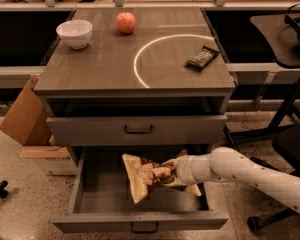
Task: Pick brown chip bag from middle drawer and place on counter
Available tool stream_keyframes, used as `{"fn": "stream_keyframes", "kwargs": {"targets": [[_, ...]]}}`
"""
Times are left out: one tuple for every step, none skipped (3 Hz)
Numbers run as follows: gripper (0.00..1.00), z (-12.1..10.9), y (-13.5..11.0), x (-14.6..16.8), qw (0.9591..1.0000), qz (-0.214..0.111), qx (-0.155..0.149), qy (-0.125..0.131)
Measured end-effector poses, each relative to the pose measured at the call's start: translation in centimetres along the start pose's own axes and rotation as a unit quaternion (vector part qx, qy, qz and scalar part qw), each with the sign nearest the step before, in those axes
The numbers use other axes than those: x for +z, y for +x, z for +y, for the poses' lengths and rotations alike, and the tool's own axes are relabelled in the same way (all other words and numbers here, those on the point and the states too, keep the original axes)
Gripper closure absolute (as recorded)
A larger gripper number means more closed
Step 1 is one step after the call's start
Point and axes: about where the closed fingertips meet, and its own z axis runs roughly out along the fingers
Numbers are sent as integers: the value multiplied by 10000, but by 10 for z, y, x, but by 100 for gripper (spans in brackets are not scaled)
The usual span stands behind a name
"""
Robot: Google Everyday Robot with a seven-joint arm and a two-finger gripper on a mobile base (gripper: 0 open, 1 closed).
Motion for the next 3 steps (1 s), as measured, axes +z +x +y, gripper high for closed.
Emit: {"fn": "stream_keyframes", "kwargs": {"targets": [[100,4,-2,-49,9999,-99,-119,-29],[100,4,-2,-49,9999,-99,-119,-29],[100,3,-21,-71,9987,-200,-456,-98]]}}
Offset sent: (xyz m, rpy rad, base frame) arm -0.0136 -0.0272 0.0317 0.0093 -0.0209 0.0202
